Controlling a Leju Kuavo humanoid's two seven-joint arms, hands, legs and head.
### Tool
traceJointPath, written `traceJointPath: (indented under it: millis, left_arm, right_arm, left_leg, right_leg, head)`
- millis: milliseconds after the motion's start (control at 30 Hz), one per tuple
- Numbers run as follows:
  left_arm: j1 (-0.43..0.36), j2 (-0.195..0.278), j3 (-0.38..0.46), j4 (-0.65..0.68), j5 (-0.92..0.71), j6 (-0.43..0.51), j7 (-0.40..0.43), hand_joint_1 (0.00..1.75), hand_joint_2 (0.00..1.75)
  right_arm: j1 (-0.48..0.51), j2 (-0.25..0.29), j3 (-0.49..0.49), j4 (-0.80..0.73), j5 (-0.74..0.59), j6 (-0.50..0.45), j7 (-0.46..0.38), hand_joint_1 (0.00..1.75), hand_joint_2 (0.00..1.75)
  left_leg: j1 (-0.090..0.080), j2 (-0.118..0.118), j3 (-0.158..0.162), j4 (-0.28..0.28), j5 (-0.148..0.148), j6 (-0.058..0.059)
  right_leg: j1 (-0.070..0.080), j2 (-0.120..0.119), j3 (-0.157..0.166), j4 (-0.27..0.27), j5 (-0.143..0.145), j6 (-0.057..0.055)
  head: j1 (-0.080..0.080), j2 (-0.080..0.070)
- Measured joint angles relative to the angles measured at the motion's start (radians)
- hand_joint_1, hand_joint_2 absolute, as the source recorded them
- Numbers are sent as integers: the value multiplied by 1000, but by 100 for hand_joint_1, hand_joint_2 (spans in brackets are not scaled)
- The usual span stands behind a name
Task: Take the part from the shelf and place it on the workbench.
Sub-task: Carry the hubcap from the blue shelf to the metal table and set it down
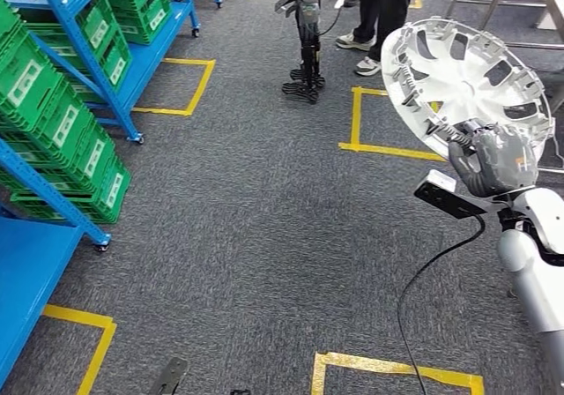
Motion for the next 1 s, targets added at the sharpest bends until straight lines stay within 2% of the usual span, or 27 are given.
traceJointPath:
  millis: [33, 67, 100, 133, 167, 200, 233, 267, 300, 367, 400, 433, 467, 500, 533, 600, 633, 667, 733, 767, 800, 867, 933, 967, 1000]
  left_arm:
    - [0, 0, 0, 0, 0, 0, 0, 0, 175]
    - [0, 1, 0, 0, -1, 0, 0, 0, 175]
    - [-1, 1, 0, 0, -3, 0, 0, 0, 175]
    - [-1, 1, 0, 0, -5, -1, 1, 0, 175]
    - [-1, 2, 0, 0, -6, -1, 2, 0, 175]
    - [-2, 1, 0, 0, -7, -1, 3, 0, 175]
    - [-4, 1, -1, 0, -8, -2, 3, 0, 175]
    - [-6, 1, -1, 0, -8, -2, 3, 0, 175]
    - [-7, 1, -1, 0, -8, -2, 3, 0, 175]
    - [-8, 2, -1, 0, -8, -2, 3, 0, 175]
    - [-7, 3, -1, 0, -8, -2, 4, 0, 175]
    - [-7, 4, -1, 0, -8, -2, 4, 0, 175]
    - [-6, 5, -1, 0, -8, -2, 4, 0, 175]
    - [-6, 5, -1, 0, -8, -2, 4, 0, 175]
    - [-7, 5, -1, 0, -8, -2, 4, 0, 175]
    - [-7, 7, -1, 0, -8, -2, 4, 0, 175]
    - [-6, 8, -1, 0, -8, -2, 4, 0, 175]
    - [-6, 9, -1, 0, -8, -2, 4, 0, 175]
    - [-6, 9, -1, 0, -7, -2, 3, 0, 175]
    - [-7, 8, -1, 0, -7, -2, 3, 0, 175]
    - [-7, 8, -1, 0, -7, -2, 3, 0, 175]
    - [-6, 8, -2, 0, -7, -2, 3, 0, 175]
    - [-2, 8, -2, 0, -7, -2, 3, 0, 175]
    - [0, 8, -2, 0, -7, -2, 3, 0, 175]
    - [1, 8, -2, 0, -7, -2, 3, 0, 175]
  right_arm:
    - [0, 0, 0, 0, 0, 0, 0, 175, 175]
    - [-1, 0, -1, 0, 0, 0, 1, 175, 175]
    - [-1, 0, -1, -1, 0, -1, 1, 175, 175]
    - [-2, 0, -1, -1, 1, -2, 2, 175, 175]
    - [-1, 0, -2, -2, 1, -3, 2, 175, 175]
    - [2, -1, -3, -3, 2, -4, 3, 175, 175]
    - [6, -3, -4, -3, 2, -4, 3, 175, 175]
    - [10, -5, -6, -4, 2, -4, 3, 175, 175]
    - [12, -8, -8, -5, 2, -4, 3, 175, 175]
    - [15, -10, -10, -8, 3, -4, 3, 175, 175]
    - [17, -10, -10, -9, 3, -4, 3, 175, 175]
    - [19, -10, -10, -9, 3, -4, 3, 175, 175]
    - [22, -10, -12, -10, 3, -4, 3, 175, 175]
    - [25, -10, -14, -11, 3, -4, 3, 175, 175]
    - [27, -11, -18, -12, 3, -4, 4, 175, 175]
    - [30, -11, -27, -17, 6, -4, 6, 175, 175]
    - [32, -11, -30, -21, 8, -5, 7, 175, 175]
    - [34, -12, -34, -24, 10, -5, 9, 175, 175]
    - [40, -17, -42, -31, 13, -6, 10, 175, 175]
    - [41, -20, -46, -34, 13, -6, 10, 175, 175]
    - [42, -23, -50, -37, 13, -6, 11, 175, 175]
    - [45, -26, -53, -41, 15, -5, 11, 175, 175]
    - [49, -26, -53, -44, 18, -5, 12, 175, 175]
    - [50, -26, -53, -44, 18, -5, 11, 175, 175]
    - [52, -26, -53, -44, 19, -5, 11, 175, 175]
  left_leg:
    - [1, -16, 27, -63, 41, 3]
    - [3, -46, 58, -132, 73, 6]
    - [6, -70, 82, -185, 92, 6]
    - [8, -87, 96, -217, 99, 6]
    - [8, -92, 102, -230, 99, 7]
    - [8, -79, 104, -234, 100, 10]
    - [8, -66, 105, -237, 103, 16]
    - [8, -53, 107, -240, 106, 23]
    - [9, -40, 108, -243, 108, 28]
    - [5, -15, 108, -244, 108, 35]
    - [4, -1, 109, -244, 107, 36]
    - [3, 13, 109, -244, 106, 37]
    - [3, 27, 110, -243, 105, 37]
    - [3, 40, 111, -243, 104, 36]
    - [3, 52, 113, -243, 101, 33]
    - [-2, 73, 118, -242, 95, 24]
    - [-5, 82, 121, -241, 93, 19]
    - [-8, 92, 124, -242, 91, 15]
    - [-9, 107, 128, -244, 88, 6]
    - [-7, 99, 127, -239, 81, 1]
    - [-4, 79, 118, -218, 65, -3]
    - [-1, 28, 69, -113, 9, -8]
    - [-1, 11, 1, 17, -39, -8]
    - [-1, 9, -18, 46, -39, -6]
    - [-1, 6, -20, 38, -19, -3]
  right_leg:
    - [-2, 15, 0, 0, 1, 2]
    - [-2, 29, -2, 2, 2, 6]
    - [-3, 42, -6, 4, 4, 10]
    - [-4, 55, -9, 3, 6, 16]
    - [-6, 68, -13, 0, 10, 23]
    - [-9, 82, -16, -5, 14, 30]
    - [-10, 82, -19, -6, 16, 36]
    - [-9, 63, -28, 5, 8, 41]
    - [-6, 31, -44, 37, -11, 44]
    - [-3, -39, -101, 161, -75, 49]
    - [-4, -56, -130, 227, -103, 52]
    - [-5, -63, -148, 271, -116, 54]
    - [-5, -66, -147, 277, -112, 55]
    - [-6, -70, -124, 242, -92, 56]
    - [-6, -82, -83, 174, -63, 57]
    - [-1, -123, -8, 46, -27, 53]
    - [1, -134, 12, 12, -20, 48]
    - [4, -135, 15, 4, -21, 41]
    - [3, -111, 13, 3, -17, 28]
    - [2, -99, 12, 2, -16, 22]
    - [-1, -88, 12, 0, -14, 16]
    - [-3, -66, 13, -3, -12, 7]
    - [-2, -40, 13, -3, -11, 3]
    - [-2, -25, 13, -3, -11, 3]
    - [-2, -10, 13, -2, -11, 3]
  head:
    - [0, 0]
    - [-1, 0]
    - [0, 0]
    - [0, 0]
    - [-1, 0]
    - [-1, 0]
    - [-1, 0]
    - [2, 0]
    - [5, 0]
    - [10, 0]
    - [10, 0]
    - [10, 0]
    - [11, 0]
    - [11, 0]
    - [11, 0]
    - [10, 0]
    - [9, 0]
    - [8, 0]
    - [7, 0]
    - [7, 0]
    - [7, 0]
    - [4, 0]
    - [2, 0]
    - [2, 0]
    - [2, 0]
